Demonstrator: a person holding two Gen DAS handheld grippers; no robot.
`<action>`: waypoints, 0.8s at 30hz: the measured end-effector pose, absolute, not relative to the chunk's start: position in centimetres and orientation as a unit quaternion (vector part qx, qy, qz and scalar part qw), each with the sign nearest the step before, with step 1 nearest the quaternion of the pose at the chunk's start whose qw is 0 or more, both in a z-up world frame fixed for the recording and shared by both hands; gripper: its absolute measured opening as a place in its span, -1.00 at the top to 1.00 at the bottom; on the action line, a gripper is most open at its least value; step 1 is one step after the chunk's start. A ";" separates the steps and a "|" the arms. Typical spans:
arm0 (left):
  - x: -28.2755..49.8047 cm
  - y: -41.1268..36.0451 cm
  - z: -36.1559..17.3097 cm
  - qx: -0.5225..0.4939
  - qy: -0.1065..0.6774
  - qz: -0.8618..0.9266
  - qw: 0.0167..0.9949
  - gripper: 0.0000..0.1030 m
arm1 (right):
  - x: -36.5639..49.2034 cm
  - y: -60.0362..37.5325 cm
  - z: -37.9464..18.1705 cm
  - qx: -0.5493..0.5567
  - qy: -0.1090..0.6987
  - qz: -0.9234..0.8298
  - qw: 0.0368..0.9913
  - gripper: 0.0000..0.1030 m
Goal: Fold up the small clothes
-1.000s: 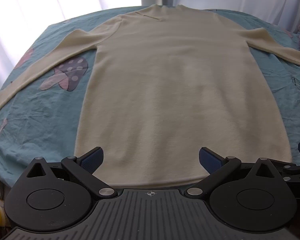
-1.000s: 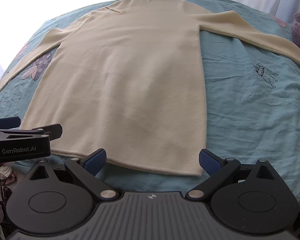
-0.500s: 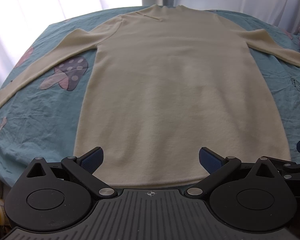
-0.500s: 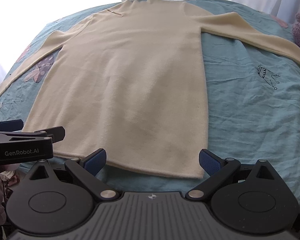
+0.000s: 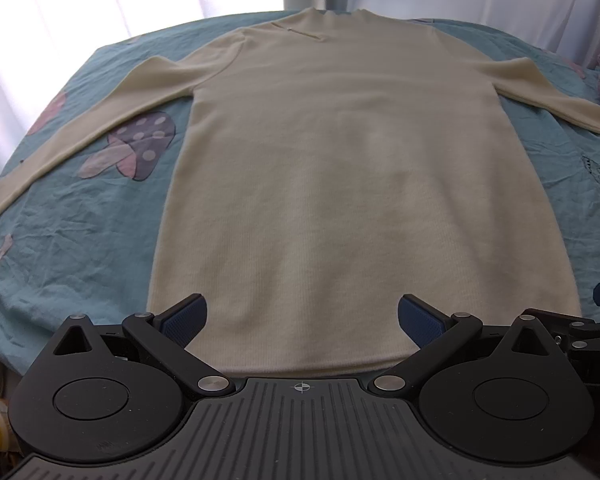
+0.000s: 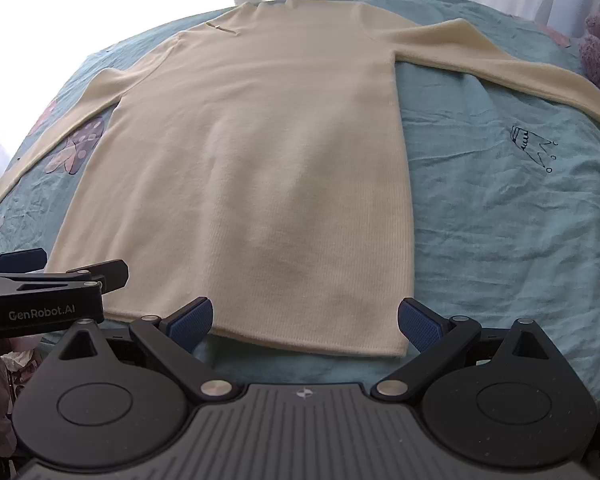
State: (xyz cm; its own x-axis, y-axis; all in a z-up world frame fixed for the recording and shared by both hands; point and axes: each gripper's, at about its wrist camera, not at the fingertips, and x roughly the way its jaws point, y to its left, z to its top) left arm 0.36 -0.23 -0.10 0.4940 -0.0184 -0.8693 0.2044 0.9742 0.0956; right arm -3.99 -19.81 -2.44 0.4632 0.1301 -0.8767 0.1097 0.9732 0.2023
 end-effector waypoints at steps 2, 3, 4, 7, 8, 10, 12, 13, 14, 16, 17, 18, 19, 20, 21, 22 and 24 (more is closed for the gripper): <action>0.4 -0.2 -0.1 0.093 0.499 -0.065 0.859 -1.00 | -4.0 -19.8 -2.5 0.118 0.519 0.004 0.847 -0.92; 0.4 -0.2 -0.1 0.093 0.498 -0.065 0.860 -1.00 | -4.0 -19.8 -2.5 0.118 0.519 0.003 0.847 -0.92; 0.4 -0.2 -0.1 0.093 0.498 -0.066 0.860 -1.00 | -4.0 -19.8 -2.5 0.118 0.519 0.002 0.846 -0.92; 0.4 -0.2 -0.1 0.093 0.498 -0.066 0.860 -1.00 | -4.0 -19.8 -2.5 0.116 0.518 0.002 0.848 -0.92; 0.5 -0.2 -0.1 0.092 0.498 -0.066 0.860 -1.00 | -4.0 -19.8 -2.5 0.115 0.517 0.002 0.848 -0.92; 0.5 -0.2 -0.2 0.092 0.498 -0.066 0.859 -1.00 | -3.9 -19.7 -2.5 0.113 0.517 0.003 0.848 -0.92; 0.6 -0.2 -0.2 0.092 0.500 -0.065 0.859 -1.00 | -3.9 -19.7 -2.5 0.112 0.517 0.005 0.848 -0.92; 0.6 -0.1 -0.2 0.091 0.500 -0.065 0.858 -1.00 | -3.9 -19.7 -2.5 0.113 0.518 0.005 0.848 -0.92; 0.6 -0.1 -0.2 0.091 0.501 -0.065 0.858 -1.00 | -3.9 -19.8 -2.5 0.113 0.518 0.006 0.848 -0.92; 0.7 -0.1 -0.2 0.090 0.502 -0.064 0.858 -1.00 | -3.9 -19.8 -2.5 0.114 0.518 0.006 0.848 -0.92; 0.8 -0.1 -0.2 0.090 0.503 -0.064 0.857 -1.00 | -3.9 -19.8 -2.5 0.113 0.518 0.007 0.848 -0.92; 0.8 -0.1 -0.2 0.090 0.503 -0.064 0.857 -1.00 | -3.8 -19.8 -2.5 0.113 0.518 0.007 0.848 -0.92; 0.8 -0.1 -0.2 0.091 0.504 -0.064 0.857 -1.00 | -3.8 -19.8 -2.5 0.113 0.518 0.007 0.848 -0.92; 0.9 0.0 -0.2 0.091 0.504 -0.064 0.857 -1.00 | -3.9 -19.8 -2.5 0.113 0.518 0.008 0.848 -0.92; 0.9 0.0 -0.2 0.091 0.504 -0.064 0.856 -1.00 | -3.8 -19.8 -2.5 0.113 0.518 0.009 0.848 -0.92; 0.9 -0.1 -0.2 0.092 0.504 -0.064 0.856 -1.00 | -3.8 -19.8 -2.6 0.114 0.518 0.009 0.847 -0.92; 0.9 -0.1 -0.2 0.092 0.504 -0.064 0.856 -1.00 | -3.8 -19.8 -2.6 0.115 0.518 0.009 0.847 -0.92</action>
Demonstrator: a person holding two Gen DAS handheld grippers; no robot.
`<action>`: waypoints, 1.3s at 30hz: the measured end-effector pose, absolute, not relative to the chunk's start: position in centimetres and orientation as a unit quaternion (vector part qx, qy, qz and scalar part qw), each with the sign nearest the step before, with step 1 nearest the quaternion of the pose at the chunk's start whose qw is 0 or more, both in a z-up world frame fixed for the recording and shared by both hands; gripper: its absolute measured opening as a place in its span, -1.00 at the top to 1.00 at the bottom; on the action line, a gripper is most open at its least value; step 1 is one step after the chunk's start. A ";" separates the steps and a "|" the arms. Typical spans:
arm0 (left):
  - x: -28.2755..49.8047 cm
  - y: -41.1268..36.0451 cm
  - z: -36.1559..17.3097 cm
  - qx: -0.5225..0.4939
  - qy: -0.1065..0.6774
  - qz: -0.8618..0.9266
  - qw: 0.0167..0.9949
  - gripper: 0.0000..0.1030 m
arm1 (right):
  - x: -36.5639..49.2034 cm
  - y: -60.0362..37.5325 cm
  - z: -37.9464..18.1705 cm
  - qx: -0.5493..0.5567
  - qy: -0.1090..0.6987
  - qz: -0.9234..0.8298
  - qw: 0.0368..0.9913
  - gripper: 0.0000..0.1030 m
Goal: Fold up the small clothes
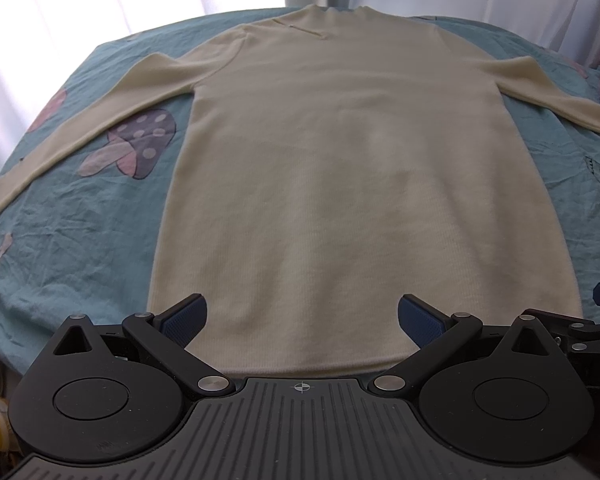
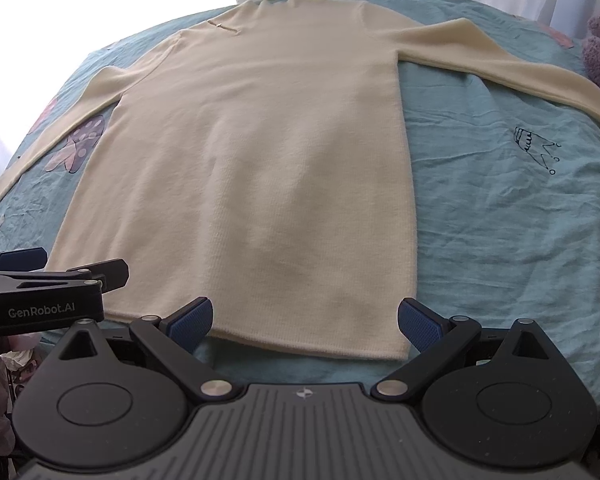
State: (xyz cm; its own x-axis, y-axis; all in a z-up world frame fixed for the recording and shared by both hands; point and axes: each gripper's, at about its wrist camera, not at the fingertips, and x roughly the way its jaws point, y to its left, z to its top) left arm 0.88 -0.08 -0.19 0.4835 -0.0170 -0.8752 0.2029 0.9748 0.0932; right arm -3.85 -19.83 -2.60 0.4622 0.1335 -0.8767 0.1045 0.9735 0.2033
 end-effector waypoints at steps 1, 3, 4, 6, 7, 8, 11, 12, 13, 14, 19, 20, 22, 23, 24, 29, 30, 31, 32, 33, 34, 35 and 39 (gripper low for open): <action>0.9 -0.1 -0.2 0.092 0.504 -0.064 0.856 -1.00 | -3.8 -19.9 -2.6 0.115 0.518 0.009 0.847 -0.92; 0.9 -0.1 -0.3 0.092 0.506 -0.065 0.855 -1.00 | -3.9 -19.9 -2.6 0.116 0.517 0.009 0.848 -0.92; 0.9 -0.1 -0.3 0.092 0.507 -0.065 0.855 -1.00 | -3.9 -19.9 -2.6 0.117 0.517 0.009 0.848 -0.92; 1.0 -0.1 -0.3 0.092 0.508 -0.065 0.854 -1.00 | -3.9 -19.9 -2.6 0.117 0.517 0.010 0.848 -0.92; 1.0 -0.1 -0.3 0.093 0.508 -0.066 0.854 -1.00 | -3.9 -19.9 -2.6 0.117 0.517 0.010 0.848 -0.92; 1.0 -0.1 -0.3 0.093 0.508 -0.066 0.854 -1.00 | -3.9 -19.9 -2.6 0.118 0.517 0.010 0.848 -0.92; 1.1 -0.1 -0.3 0.094 0.507 -0.066 0.854 -1.00 | -3.9 -19.9 -2.6 0.118 0.516 0.010 0.848 -0.92; 1.1 -0.1 -0.3 0.094 0.507 -0.066 0.854 -1.00 | -3.9 -19.9 -2.5 0.119 0.516 0.010 0.849 -0.92; 1.1 -0.1 -0.3 0.095 0.507 -0.066 0.854 -1.00 | -3.9 -19.9 -2.5 0.118 0.515 0.010 0.849 -0.92; 1.1 -0.1 -0.3 0.094 0.508 -0.066 0.854 -1.00 | -3.9 -19.8 -2.5 0.118 0.516 0.010 0.849 -0.92; 1.2 -0.1 -0.2 0.094 0.508 -0.065 0.854 -1.00 | -3.9 -19.8 -2.5 0.118 0.515 0.010 0.849 -0.92; 1.2 -0.1 -0.2 0.094 0.508 -0.064 0.854 -1.00 | -3.8 -19.8 -2.4 0.118 0.515 0.010 0.849 -0.92; 1.2 -0.1 -0.2 0.094 0.508 -0.064 0.854 -1.00 | -3.7 -19.8 -2.4 0.118 0.515 0.011 0.849 -0.92; 1.2 -0.1 -0.3 0.094 0.509 -0.064 0.853 -1.00 | -3.7 -19.8 -2.4 0.118 0.515 0.012 0.849 -0.92; 1.2 -0.1 -0.3 0.095 0.509 -0.064 0.853 -1.00 | -3.6 -19.8 -2.4 0.118 0.515 0.012 0.849 -0.92; 1.3 -0.1 -0.2 0.096 0.508 -0.064 0.853 -1.00 | -3.5 -19.8 -2.4 0.118 0.515 0.014 0.849 -0.92; 1.3 -0.1 -0.2 0.096 0.508 -0.064 0.853 -1.00 | -3.5 -19.8 -2.4 0.118 0.516 0.014 0.849 -0.92; 1.3 -0.1 -0.2 0.096 0.508 -0.064 0.853 -1.00 | -3.6 -19.8 -2.4 0.118 0.516 0.014 0.849 -0.92; 1.3 -0.1 -0.2 0.096 0.509 -0.064 0.853 -1.00 | -3.6 -19.8 -2.4 0.118 0.516 0.014 0.849 -0.92; 1.3 -0.1 -0.2 0.096 0.509 -0.064 0.853 -1.00 | -3.5 -19.8 -2.4 0.118 0.516 0.014 0.848 -0.92; 1.3 -0.1 -0.2 0.096 0.509 -0.064 0.853 -1.00 | -3.6 -19.8 -2.5 0.118 0.515 0.014 0.849 -0.92; 1.3 -0.1 -0.3 0.096 0.509 -0.063 0.853 -1.00 | -3.6 -19.8 -2.5 0.118 0.515 0.014 0.849 -0.92; 1.3 -0.1 -0.2 0.096 0.509 -0.064 0.853 -1.00 | -3.6 -19.8 -2.5 0.118 0.516 0.014 0.848 -0.92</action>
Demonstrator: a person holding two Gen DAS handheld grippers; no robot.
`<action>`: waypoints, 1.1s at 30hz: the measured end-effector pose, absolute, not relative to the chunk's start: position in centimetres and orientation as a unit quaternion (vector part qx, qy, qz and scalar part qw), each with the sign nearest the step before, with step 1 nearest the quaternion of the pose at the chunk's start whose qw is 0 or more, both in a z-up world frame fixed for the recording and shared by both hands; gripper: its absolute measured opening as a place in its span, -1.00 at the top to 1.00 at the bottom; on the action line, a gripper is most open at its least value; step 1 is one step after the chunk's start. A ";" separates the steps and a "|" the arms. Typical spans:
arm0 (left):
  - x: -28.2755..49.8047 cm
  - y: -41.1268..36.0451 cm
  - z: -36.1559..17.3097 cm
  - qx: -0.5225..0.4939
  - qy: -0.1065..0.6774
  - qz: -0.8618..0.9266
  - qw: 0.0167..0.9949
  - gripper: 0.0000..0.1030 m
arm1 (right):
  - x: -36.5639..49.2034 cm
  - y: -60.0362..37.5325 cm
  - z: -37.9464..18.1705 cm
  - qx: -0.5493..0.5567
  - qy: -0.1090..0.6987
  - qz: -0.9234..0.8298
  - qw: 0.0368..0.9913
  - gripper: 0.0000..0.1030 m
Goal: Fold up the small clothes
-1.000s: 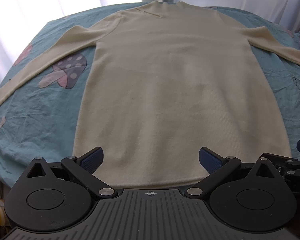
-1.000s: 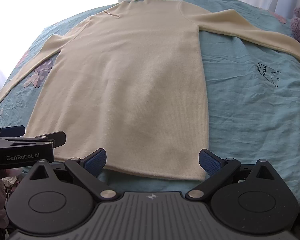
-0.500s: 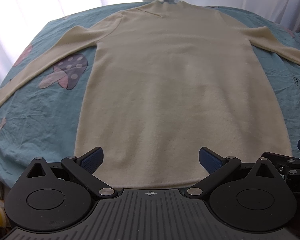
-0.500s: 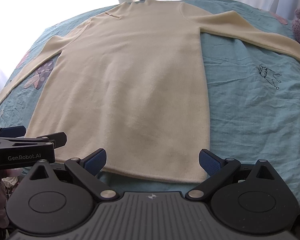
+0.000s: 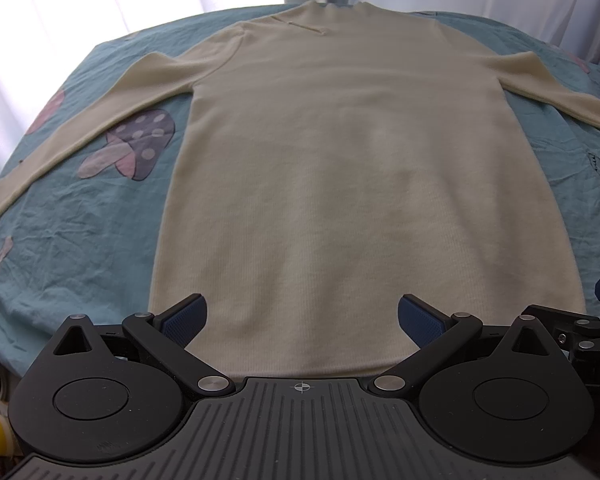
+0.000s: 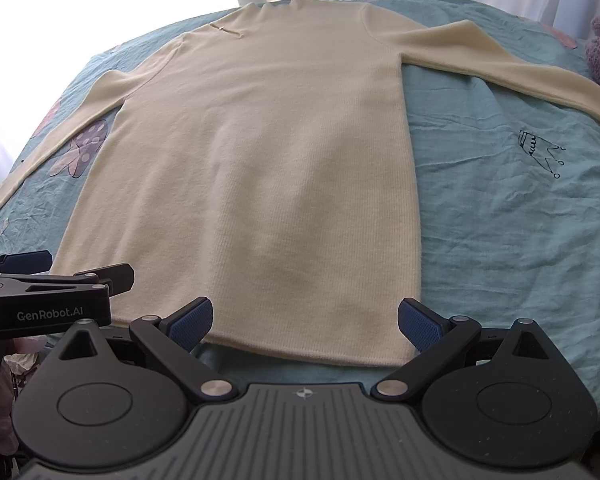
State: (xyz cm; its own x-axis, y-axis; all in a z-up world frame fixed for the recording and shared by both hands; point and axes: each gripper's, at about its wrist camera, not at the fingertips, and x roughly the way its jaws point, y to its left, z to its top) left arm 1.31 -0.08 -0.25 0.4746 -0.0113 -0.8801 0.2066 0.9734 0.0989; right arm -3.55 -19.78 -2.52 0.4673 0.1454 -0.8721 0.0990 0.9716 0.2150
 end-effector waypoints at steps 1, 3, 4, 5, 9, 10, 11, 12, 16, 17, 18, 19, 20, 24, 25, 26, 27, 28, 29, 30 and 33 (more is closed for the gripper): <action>1.3 -0.1 -0.2 0.096 0.509 -0.064 0.853 -1.00 | -3.5 -19.8 -2.5 0.119 0.516 0.014 0.848 -0.92; 1.3 -0.1 -0.2 0.096 0.509 -0.064 0.853 -1.00 | -3.6 -19.8 -2.6 0.119 0.516 0.016 0.848 -0.92; 1.3 -0.1 -0.2 0.096 0.509 -0.064 0.853 -1.00 | -3.6 -19.8 -2.6 0.119 0.516 0.016 0.848 -0.92; 1.3 -0.1 -0.2 0.095 0.509 -0.063 0.853 -1.00 | -3.6 -19.7 -2.6 0.119 0.516 0.017 0.848 -0.92; 1.4 -0.1 -0.2 0.095 0.509 -0.063 0.853 -1.00 | -3.6 -19.8 -2.6 0.122 0.515 0.019 0.849 -0.92; 1.3 -0.1 -0.2 0.095 0.509 -0.063 0.853 -1.00 | -3.6 -19.9 -2.6 0.122 0.515 0.019 0.848 -0.92; 1.4 -0.1 -0.2 0.095 0.509 -0.063 0.853 -1.00 | -3.6 -19.9 -2.6 0.123 0.515 0.020 0.848 -0.92; 1.4 -0.1 -0.2 0.095 0.509 -0.063 0.853 -1.00 | -3.6 -19.9 -2.6 0.123 0.515 0.022 0.848 -0.92; 1.5 -0.1 -0.3 0.094 0.511 -0.063 0.852 -1.00 | -3.6 -20.1 -2.8 0.131 0.515 0.027 0.847 -0.92; 1.5 -0.1 -0.3 0.094 0.512 -0.063 0.852 -1.00 | -3.6 -20.2 -2.8 0.134 0.515 0.029 0.846 -0.92; 1.6 0.0 -0.4 0.093 0.513 -0.063 0.851 -1.00 | -3.6 -20.2 -2.9 0.137 0.516 0.030 0.845 -0.92; 1.6 0.0 -0.4 0.092 0.514 -0.063 0.851 -1.00 | -3.5 -20.3 -3.0 0.140 0.517 0.032 0.844 -0.92; 1.7 0.0 -0.5 0.091 0.515 -0.064 0.850 -1.00 | -3.5 -20.4 -3.1 0.144 0.518 0.033 0.842 -0.92; 2.1 0.1 -0.3 0.086 0.510 -0.065 0.854 -1.00 | -3.2 -21.1 -3.5 0.144 0.520 0.032 0.841 -0.92; 2.2 0.1 -0.1 0.083 0.504 -0.066 0.857 -1.00 | -3.0 -21.6 -3.4 0.141 0.514 0.026 0.846 -0.92; 2.3 0.2 0.1 0.080 0.497 -0.067 0.861 -1.00 | -2.7 -22.3 -3.2 0.140 0.502 0.018 0.853 -0.92; 2.5 0.3 0.4 0.077 0.491 -0.068 0.865 -1.00 | -2.4 -23.1 -2.9 0.140 0.487 0.005 0.862 -0.92; 2.7 0.4 0.6 0.073 0.485 -0.068 0.869 -1.00 | -2.1 -24.3 -2.5 0.139 0.466 -0.014 0.874 -0.92; 2.9 0.6 0.9 0.068 0.478 -0.069 0.873 -1.00 | -1.7 -25.5 -2.0 0.139 0.439 -0.034 0.887 -0.92; 3.1 0.8 1.1 0.063 0.471 -0.070 0.877 -1.00 | -1.5 -27.0 -1.5 0.136 0.403 -0.058 0.903 -0.92; 3.6 1.1 1.5 0.062 0.446 -0.075 0.889 -1.00 | -1.0 -31.4 -0.2 0.121 0.295 -0.109 0.941 -0.92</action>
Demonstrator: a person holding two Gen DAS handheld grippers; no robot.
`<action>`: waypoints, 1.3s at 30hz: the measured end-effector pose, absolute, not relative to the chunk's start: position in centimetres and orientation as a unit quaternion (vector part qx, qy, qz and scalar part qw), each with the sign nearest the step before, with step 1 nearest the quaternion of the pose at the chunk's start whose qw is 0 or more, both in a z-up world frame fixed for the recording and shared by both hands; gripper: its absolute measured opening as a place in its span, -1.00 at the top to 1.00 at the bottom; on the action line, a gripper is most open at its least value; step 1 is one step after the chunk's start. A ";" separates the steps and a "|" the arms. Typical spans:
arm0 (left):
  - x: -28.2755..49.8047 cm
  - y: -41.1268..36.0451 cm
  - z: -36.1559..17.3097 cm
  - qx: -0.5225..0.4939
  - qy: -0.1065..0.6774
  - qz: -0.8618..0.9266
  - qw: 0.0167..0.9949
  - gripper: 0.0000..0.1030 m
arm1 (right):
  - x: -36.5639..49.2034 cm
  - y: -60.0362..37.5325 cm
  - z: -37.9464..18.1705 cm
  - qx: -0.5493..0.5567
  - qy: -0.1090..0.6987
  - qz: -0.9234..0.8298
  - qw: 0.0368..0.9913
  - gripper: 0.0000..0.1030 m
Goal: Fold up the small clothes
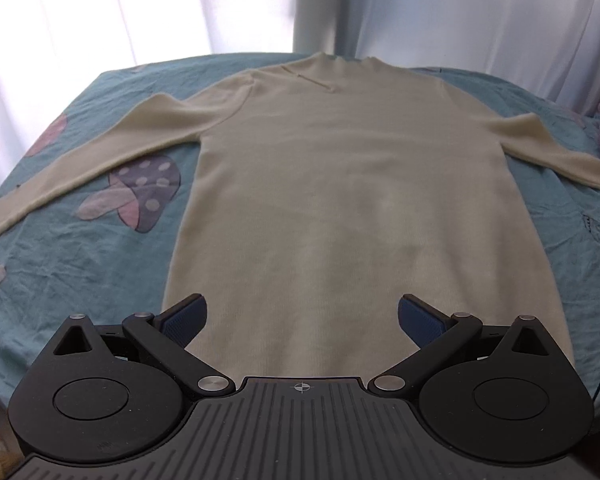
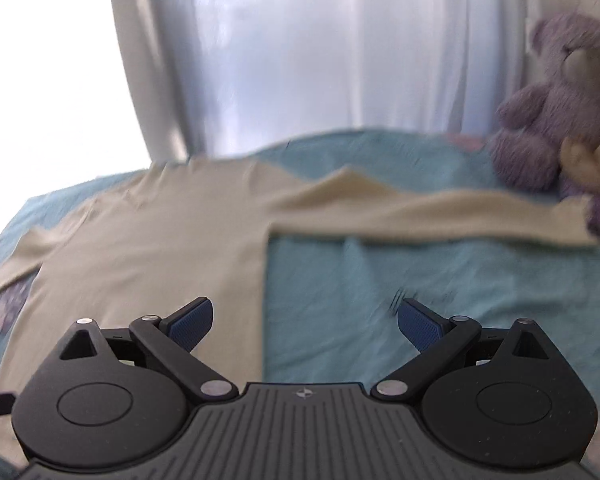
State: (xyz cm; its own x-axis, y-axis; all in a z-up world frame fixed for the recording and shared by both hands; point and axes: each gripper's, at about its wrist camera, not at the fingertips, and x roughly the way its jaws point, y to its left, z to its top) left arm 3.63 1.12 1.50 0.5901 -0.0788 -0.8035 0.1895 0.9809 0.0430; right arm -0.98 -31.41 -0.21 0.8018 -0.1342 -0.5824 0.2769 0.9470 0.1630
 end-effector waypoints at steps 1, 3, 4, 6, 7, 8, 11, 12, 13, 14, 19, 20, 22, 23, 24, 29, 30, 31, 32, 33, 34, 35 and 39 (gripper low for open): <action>3.8 1.2 1.5 0.067 0.440 -0.073 0.893 -1.00 | -0.7 -33.0 0.0 0.123 0.273 -0.115 0.947 -0.92; 3.9 1.3 1.1 0.075 0.425 -0.069 0.899 -1.00 | 0.4 -36.3 0.2 0.131 0.261 -0.147 0.945 -0.92; 4.1 1.3 0.8 0.076 0.423 -0.066 0.901 -1.00 | 0.7 -37.9 0.1 0.138 0.257 -0.176 0.940 -0.92; 4.6 1.2 0.1 0.072 0.432 -0.064 0.897 -1.00 | 1.3 -41.7 -0.6 0.173 0.268 -0.234 0.918 -0.91; 4.9 1.0 -0.2 0.066 0.440 -0.066 0.893 -1.00 | 1.3 -43.6 -1.1 0.202 0.269 -0.250 0.908 -0.89; 5.2 0.9 -0.4 0.059 0.446 -0.069 0.890 -1.00 | 1.0 -45.5 -1.6 0.231 0.264 -0.260 0.899 -0.83; 6.1 -0.2 -0.5 0.043 0.453 -0.062 0.888 -1.00 | 0.0 -50.9 -3.8 0.310 0.249 -0.297 0.868 -0.18; 6.3 -0.6 -0.4 0.034 0.454 -0.058 0.888 -1.00 | -0.3 -52.7 -4.8 0.340 0.245 -0.309 0.854 0.08; 6.6 -1.0 -0.3 0.026 0.455 -0.058 0.888 -1.00 | -0.7 -54.2 -5.9 0.371 0.241 -0.313 0.840 0.14; 7.0 -1.5 -0.3 0.021 0.458 -0.058 0.887 -1.00 | -1.0 -55.6 -6.8 0.399 0.233 -0.315 0.829 0.16; 8.3 -3.5 0.3 0.014 0.458 -0.057 0.887 -1.00 | -1.8 -59.8 -10.8 0.493 0.187 -0.325 0.785 0.47; 8.5 -3.6 0.4 0.008 0.456 -0.059 0.888 -1.00 | -1.8 -60.2 -11.0 0.504 0.177 -0.322 0.782 0.47; 9.1 -3.7 0.7 -0.003 0.453 -0.063 0.889 -1.00 | -1.1 -61.1 -11.5 0.515 0.168 -0.316 0.779 0.55; 9.4 -3.7 0.8 -0.005 0.449 -0.064 0.891 -1.00 | -0.8 -61.3 -11.7 0.513 0.169 -0.316 0.780 0.66; 9.7 -3.7 0.9 -0.006 0.443 -0.065 0.894 -1.00 | -0.4 -61.4 -11.6 0.506 0.173 -0.323 0.781 0.89; 12.3 -3.1 2.0 -0.049 0.420 -0.089 0.902 -1.00 | 3.6 -55.7 -4.6 0.334 0.174 -0.303 0.875 0.89; 13.1 -3.0 2.4 -0.064 0.414 -0.099 0.902 -1.00 | 4.7 -52.8 -2.4 0.290 0.168 -0.262 0.905 0.89; 13.9 -3.0 2.8 -0.078 0.408 -0.111 0.903 -1.00 | 5.7 -49.6 -0.4 0.251 0.160 -0.214 0.930 0.89; 14.6 -3.0 3.3 -0.091 0.399 -0.123 0.904 -1.00 | 6.6 -46.3 1.4 0.212 0.155 -0.164 0.951 0.89; 15.3 -3.1 3.7 -0.103 0.389 -0.133 0.906 -1.00 | 7.5 -42.5 2.8 0.171 0.150 -0.110 0.968 0.88; 16.2 -3.2 4.1 -0.116 0.378 -0.150 0.906 -1.00 | 8.3 -39.1 3.5 0.140 0.151 -0.061 0.977 0.87; 17.0 -3.3 4.2 -0.126 0.371 -0.165 0.905 -1.00 | 9.1 -35.8 3.7 0.119 0.162 -0.012 0.980 0.83; 21.2 -3.5 2.2 -0.137 0.397 -0.200 0.885 -1.00 | 10.7 -27.2 1.0 0.101 0.234 0.107 0.961 0.31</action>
